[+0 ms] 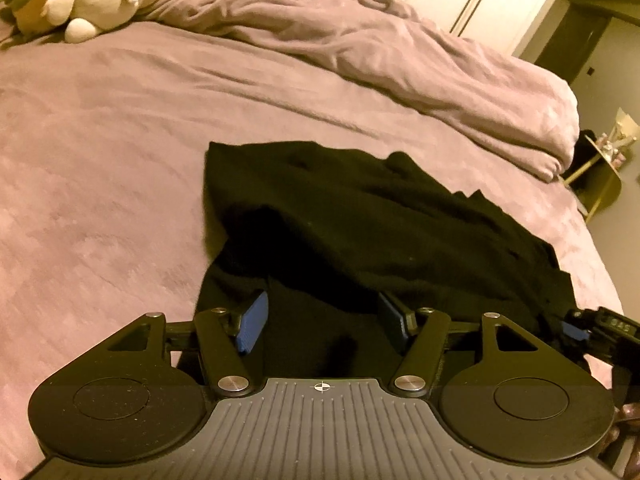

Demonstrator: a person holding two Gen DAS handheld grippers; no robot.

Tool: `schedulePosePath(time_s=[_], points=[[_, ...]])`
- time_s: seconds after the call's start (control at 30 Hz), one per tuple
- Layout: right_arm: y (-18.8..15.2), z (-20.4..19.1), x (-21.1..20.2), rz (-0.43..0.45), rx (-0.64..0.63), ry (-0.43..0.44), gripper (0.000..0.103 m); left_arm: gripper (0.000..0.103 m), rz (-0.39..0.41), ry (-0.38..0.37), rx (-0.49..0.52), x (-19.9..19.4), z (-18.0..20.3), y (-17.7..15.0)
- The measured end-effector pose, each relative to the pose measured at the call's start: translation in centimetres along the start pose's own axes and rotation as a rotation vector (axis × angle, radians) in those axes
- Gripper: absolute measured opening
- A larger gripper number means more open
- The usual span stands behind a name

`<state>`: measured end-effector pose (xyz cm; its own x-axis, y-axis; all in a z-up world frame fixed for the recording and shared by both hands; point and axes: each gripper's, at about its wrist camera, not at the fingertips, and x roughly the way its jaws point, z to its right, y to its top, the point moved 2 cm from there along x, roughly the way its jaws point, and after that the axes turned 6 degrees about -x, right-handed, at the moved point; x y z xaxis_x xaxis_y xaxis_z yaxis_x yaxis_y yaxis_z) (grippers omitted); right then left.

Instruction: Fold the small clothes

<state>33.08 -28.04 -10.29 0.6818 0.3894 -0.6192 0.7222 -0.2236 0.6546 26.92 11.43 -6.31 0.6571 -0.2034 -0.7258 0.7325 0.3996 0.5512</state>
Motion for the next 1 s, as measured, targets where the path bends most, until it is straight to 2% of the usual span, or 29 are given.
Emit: schedulePosePath(time_s=[0.1, 0.17, 0.27, 0.33, 0.4, 0.43, 0.5, 0.57, 0.6, 0.67, 0.7, 0.8, 0.87, 0.93, 1.0], points=[[-0.3, -0.6, 1.5, -0.050, -0.020, -0.020, 0.045, 0.066, -0.005, 0.006, -0.002, 0.1, 0.2, 0.1], [-0.1, -1.4, 1.7, -0.045, -0.066, -0.020, 0.010, 0.066, 0.002, 0.007, 0.001, 0.0, 0.4, 0.3], [0.6, -3.3, 0.4, 0.032, -0.180, -0.060, 0.009, 0.067, 0.020, 0.008, 0.013, -0.3, 0.6, 0.7], [1.2, -4.6, -1.7, 0.149, -0.290, -0.157, 0.005, 0.068, 0.021, 0.014, 0.023, -0.2, 0.6, 0.9], [1.4, -4.8, -3.3, 0.243, -0.354, -0.276, 0.006, 0.068, 0.010, 0.026, 0.033, 0.1, 0.5, 0.9], [1.3, -4.3, -3.7, 0.254, -0.356, -0.314, 0.006, 0.068, 0.003, 0.034, 0.037, 0.3, 0.5, 0.8], [0.9, -2.7, -3.2, 0.180, -0.338, -0.307, 0.006, 0.067, -0.009, 0.047, 0.044, 0.4, 0.4, 0.7], [0.1, -1.4, -2.4, 0.079, -0.329, -0.322, 0.018, 0.067, -0.006, 0.041, 0.048, 0.1, 0.4, 0.9], [-0.2, -0.9, -2.5, 0.057, -0.317, -0.340, 0.021, 0.067, 0.001, 0.038, 0.049, -0.1, 0.5, 1.0], [-0.4, -0.5, -3.6, 0.109, -0.280, -0.383, 0.033, 0.068, 0.016, 0.026, 0.056, -0.2, 0.8, 1.5], [-0.1, -0.5, -4.3, 0.146, -0.251, -0.400, 0.035, 0.068, 0.023, 0.023, 0.058, -0.1, 1.1, 1.7], [0.7, -1.2, -5.0, 0.222, -0.175, -0.354, 0.035, 0.069, 0.031, 0.022, 0.062, 0.8, 2.5, 2.6], [0.7, -2.9, -3.4, 0.182, -0.202, -0.274, 0.035, 0.070, 0.025, 0.000, 0.062, 2.2, 3.4, 3.0], [0.5, -4.7, -1.1, 0.124, -0.253, -0.200, 0.035, 0.070, 0.001, 0.020, 0.065, 3.9, 4.1, 3.2], [-0.1, -5.6, 0.8, 0.074, -0.277, -0.163, 0.035, 0.068, -0.036, 0.040, 0.091, 5.2, 4.2, 2.9]])
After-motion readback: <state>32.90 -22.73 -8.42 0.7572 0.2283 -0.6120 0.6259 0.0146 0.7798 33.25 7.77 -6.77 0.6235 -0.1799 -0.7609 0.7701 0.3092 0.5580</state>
